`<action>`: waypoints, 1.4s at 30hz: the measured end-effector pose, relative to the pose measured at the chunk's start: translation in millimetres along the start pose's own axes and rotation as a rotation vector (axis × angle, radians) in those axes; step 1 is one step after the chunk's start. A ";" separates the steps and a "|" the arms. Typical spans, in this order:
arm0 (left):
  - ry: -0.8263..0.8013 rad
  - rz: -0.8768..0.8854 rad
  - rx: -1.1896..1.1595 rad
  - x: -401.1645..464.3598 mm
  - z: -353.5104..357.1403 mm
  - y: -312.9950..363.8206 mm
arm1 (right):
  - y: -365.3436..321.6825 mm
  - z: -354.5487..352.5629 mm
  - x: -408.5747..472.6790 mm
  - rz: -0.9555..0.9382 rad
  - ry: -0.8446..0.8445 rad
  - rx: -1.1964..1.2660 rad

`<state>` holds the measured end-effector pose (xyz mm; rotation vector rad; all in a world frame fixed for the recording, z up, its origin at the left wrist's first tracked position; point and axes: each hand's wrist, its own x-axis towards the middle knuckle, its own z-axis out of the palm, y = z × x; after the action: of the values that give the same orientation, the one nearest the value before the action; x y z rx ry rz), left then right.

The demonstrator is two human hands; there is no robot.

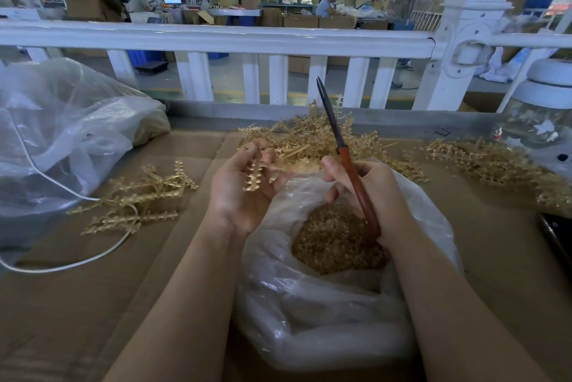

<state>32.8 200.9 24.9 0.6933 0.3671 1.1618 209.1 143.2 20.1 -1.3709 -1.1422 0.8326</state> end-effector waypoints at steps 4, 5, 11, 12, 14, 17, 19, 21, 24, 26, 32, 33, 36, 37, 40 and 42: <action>-0.010 -0.015 -0.085 0.6 -1.3 0.3 | -1.5 -2.5 -1.6 0.010 -0.049 0.089; -0.015 -0.007 -0.102 0.6 -1.6 0.3 | -1.4 -3.0 -1.3 0.019 -0.057 0.095; -0.079 0.003 -0.144 -1.1 -1.0 0.2 | 1.0 -4.7 0.1 0.059 -0.050 0.116; -0.091 -0.002 -0.155 -1.5 -0.9 0.3 | 1.6 -4.9 0.3 0.065 -0.045 0.127; -0.112 -0.009 -0.168 -1.9 -0.5 0.2 | 2.3 -6.0 1.1 0.072 -0.050 0.148; -0.130 -0.017 -0.171 -2.2 0.8 -1.3 | 2.5 -7.0 1.0 0.079 -0.109 0.152; -0.146 -0.022 -0.167 -2.5 2.2 -2.5 | 2.0 -7.5 0.6 0.080 -0.162 0.158; -0.166 -0.025 -0.161 -2.9 3.3 -3.3 | 0.8 -8.2 0.4 0.082 -0.215 0.157; -0.204 -0.030 -0.152 -3.5 3.8 -3.3 | -2.9 -8.0 -0.3 0.109 -0.265 0.124; -0.217 -0.034 -0.127 -3.3 3.2 -3.1 | -4.0 -7.4 -1.1 0.100 -0.284 0.111; -0.228 -0.065 -0.117 -2.5 0.3 -0.7 | 0.6 -2.3 0.5 0.064 -0.266 0.170; -0.229 -0.074 -0.127 -2.6 -0.2 -0.1 | 1.4 -2.4 1.1 0.043 -0.257 0.200; -0.211 -0.103 -0.138 -2.7 -0.6 0.9 | 2.1 -3.3 1.7 -0.018 -0.209 0.258; -0.196 -0.111 -0.128 -2.2 -0.8 1.0 | 1.9 -3.2 1.8 -0.026 -0.182 0.281; -0.136 -0.129 -0.108 -1.2 -0.8 1.3 | 1.4 -2.2 2.6 -0.039 -0.107 0.348; -0.120 -0.132 -0.113 -1.4 0.0 2.1 | 0.8 -1.8 2.6 -0.044 -0.083 0.369</action>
<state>30.7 200.1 26.2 0.6274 0.2402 1.0026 211.7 145.2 19.8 -1.0117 -1.0171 1.0196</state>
